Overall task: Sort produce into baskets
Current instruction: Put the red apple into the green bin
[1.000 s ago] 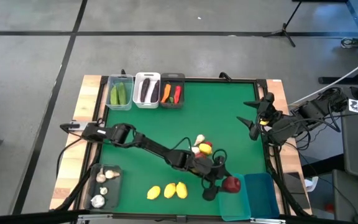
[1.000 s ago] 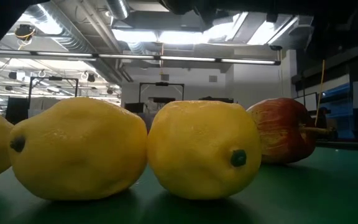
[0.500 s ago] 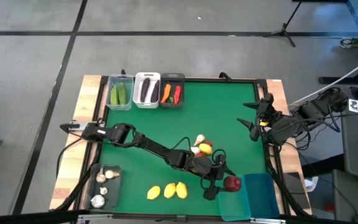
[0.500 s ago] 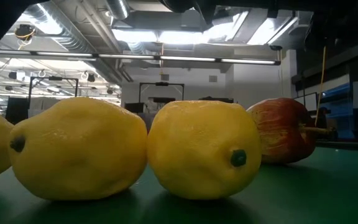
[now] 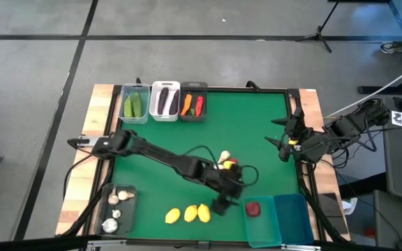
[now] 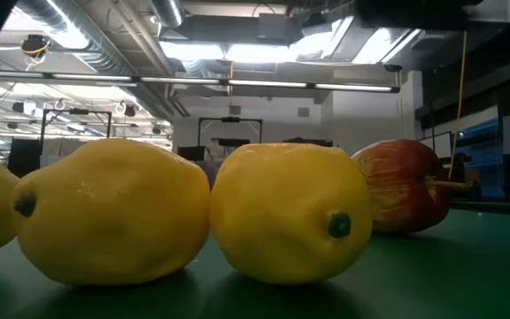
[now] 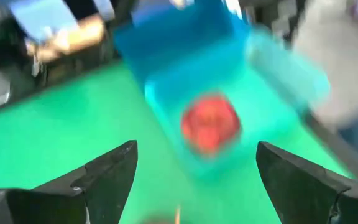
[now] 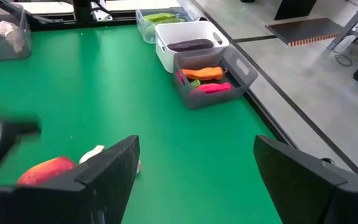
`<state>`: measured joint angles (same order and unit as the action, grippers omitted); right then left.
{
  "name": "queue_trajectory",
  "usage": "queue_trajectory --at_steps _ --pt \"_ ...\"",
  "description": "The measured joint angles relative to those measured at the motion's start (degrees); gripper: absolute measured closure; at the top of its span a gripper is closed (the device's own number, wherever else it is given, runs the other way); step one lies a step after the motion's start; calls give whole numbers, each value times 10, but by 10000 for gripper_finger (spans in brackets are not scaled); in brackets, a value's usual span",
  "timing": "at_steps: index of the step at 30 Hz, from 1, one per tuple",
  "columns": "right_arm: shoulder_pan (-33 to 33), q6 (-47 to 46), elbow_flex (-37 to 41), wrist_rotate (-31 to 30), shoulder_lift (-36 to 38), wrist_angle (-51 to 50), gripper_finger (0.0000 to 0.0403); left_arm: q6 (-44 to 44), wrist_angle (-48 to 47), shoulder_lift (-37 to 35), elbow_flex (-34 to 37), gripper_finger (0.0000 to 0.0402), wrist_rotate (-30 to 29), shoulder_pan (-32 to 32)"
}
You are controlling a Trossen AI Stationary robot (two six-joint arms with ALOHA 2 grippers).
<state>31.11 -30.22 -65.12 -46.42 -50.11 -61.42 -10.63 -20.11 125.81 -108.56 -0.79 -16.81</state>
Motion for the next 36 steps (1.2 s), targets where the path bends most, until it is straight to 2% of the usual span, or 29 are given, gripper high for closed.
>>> queue_trajectory --at_steps 2,4,7,11,15,17,28,36 --pt "0 0 0 0 0 -1 86 -22 -110 -35 3 78 0 2" --pt "0 0 0 0 0 -1 86 -32 -180 -69 15 79 4 5" --pt "0 0 0 0 4 -1 86 -49 -216 -117 45 79 10 21" --pt "0 0 0 0 6 -1 86 -96 -163 -156 98 79 27 46" --pt "0 0 1 0 5 -4 86 -116 -86 -145 146 79 91 62" --pt "0 0 1 3 4 -5 86 -136 -70 -134 161 79 99 65" --pt "0 0 1 6 3 -6 86 -207 23 -76 186 79 129 73" --pt "0 1 1 18 4 -7 86 -209 58 -40 187 79 160 94"
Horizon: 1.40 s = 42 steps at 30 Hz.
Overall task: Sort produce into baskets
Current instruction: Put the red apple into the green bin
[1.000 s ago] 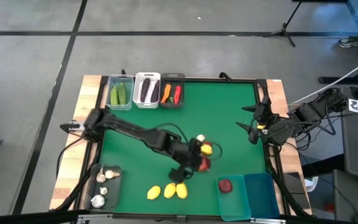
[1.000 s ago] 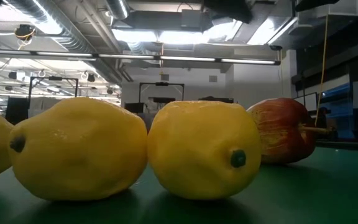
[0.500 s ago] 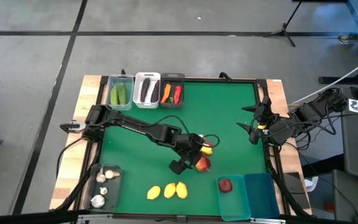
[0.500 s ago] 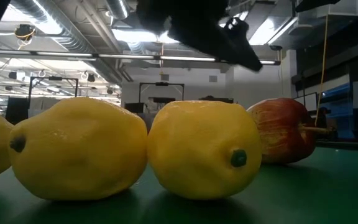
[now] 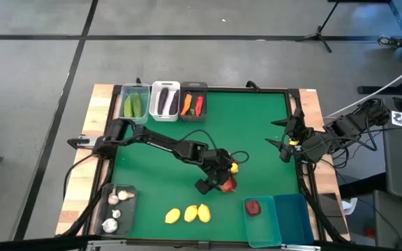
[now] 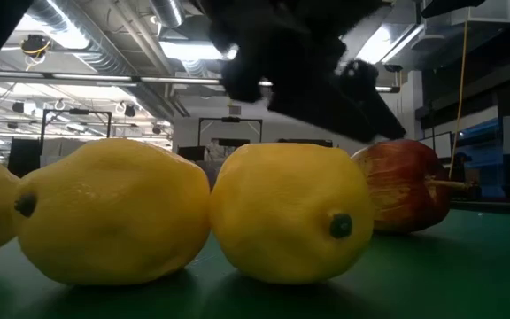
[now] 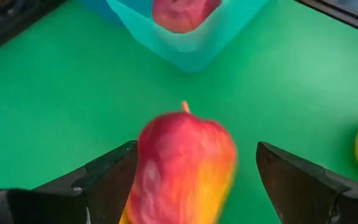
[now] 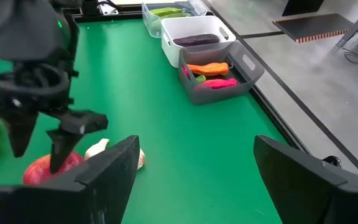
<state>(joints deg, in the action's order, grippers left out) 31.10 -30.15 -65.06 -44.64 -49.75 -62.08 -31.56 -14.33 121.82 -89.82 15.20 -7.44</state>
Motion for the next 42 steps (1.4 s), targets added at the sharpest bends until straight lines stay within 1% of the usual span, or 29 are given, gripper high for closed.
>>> queue_trajectory --at_steps 7,14,30,34,42 --pt "0 0 0 7 -2 -8 86 20 29 32 0 79 14 10" --pt "0 1 0 7 -3 -11 86 32 39 42 -2 81 17 10" --pt "0 -9 0 7 -3 -10 86 91 33 39 -1 137 12 10" --pt "0 -11 0 7 -3 -10 86 104 33 39 -1 142 3 10" --pt "0 -11 0 8 -3 -10 86 116 17 15 3 146 -25 10"
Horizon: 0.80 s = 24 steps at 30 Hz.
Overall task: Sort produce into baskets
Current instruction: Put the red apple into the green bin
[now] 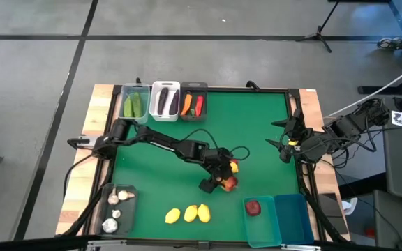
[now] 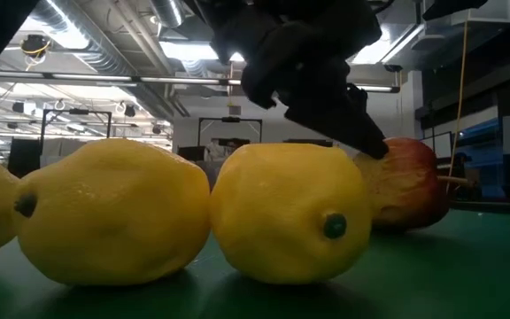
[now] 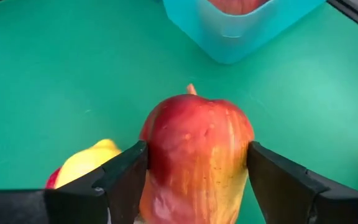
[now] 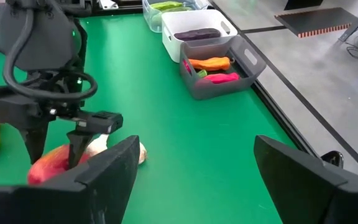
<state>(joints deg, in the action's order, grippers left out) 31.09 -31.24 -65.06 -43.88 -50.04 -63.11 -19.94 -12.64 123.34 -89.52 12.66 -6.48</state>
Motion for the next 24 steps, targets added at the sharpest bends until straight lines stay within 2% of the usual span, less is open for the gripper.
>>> queue_trajectory --at_steps 5,11,14,18,24 --pt "0 0 0 0 0 0 86 16 5 -18 0 154 -2 0" --pt "0 0 0 0 0 0 86 20 5 -29 -1 181 -1 -4" --pt "0 0 0 0 0 0 86 23 2 -29 -1 182 -19 -6" --pt "0 0 0 0 0 0 86 -11 -41 -30 -1 158 -23 -7" --pt "0 5 0 0 0 -1 86 10 -82 -41 -2 96 -35 -13"
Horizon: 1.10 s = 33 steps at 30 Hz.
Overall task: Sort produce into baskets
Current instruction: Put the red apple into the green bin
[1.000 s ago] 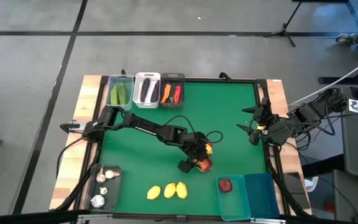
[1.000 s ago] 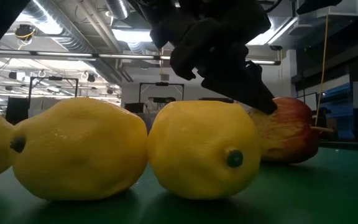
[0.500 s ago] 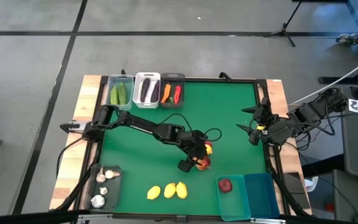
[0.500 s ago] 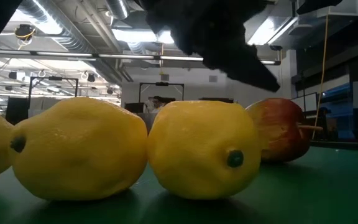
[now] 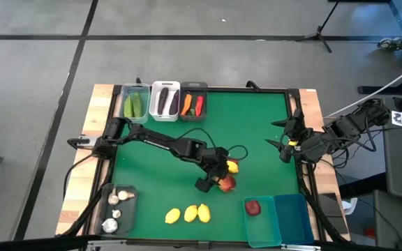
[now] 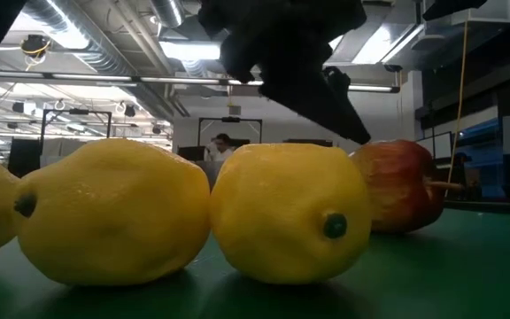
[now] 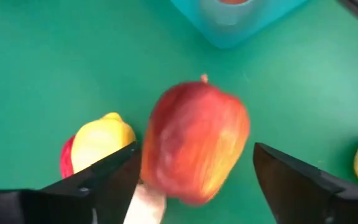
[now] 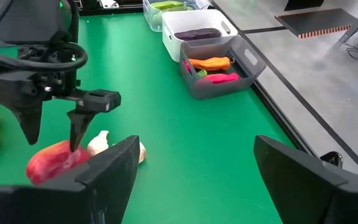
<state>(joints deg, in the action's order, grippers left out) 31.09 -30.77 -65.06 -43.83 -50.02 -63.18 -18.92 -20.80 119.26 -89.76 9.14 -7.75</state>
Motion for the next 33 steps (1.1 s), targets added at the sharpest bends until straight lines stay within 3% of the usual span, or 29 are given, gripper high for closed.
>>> queue_trajectory --at_steps 6,33 --pt "0 2 0 0 0 0 86 -35 -31 -1 -25 61 -67 -22" --pt "0 2 0 1 -17 -5 86 -36 12 72 -40 56 -24 -12"
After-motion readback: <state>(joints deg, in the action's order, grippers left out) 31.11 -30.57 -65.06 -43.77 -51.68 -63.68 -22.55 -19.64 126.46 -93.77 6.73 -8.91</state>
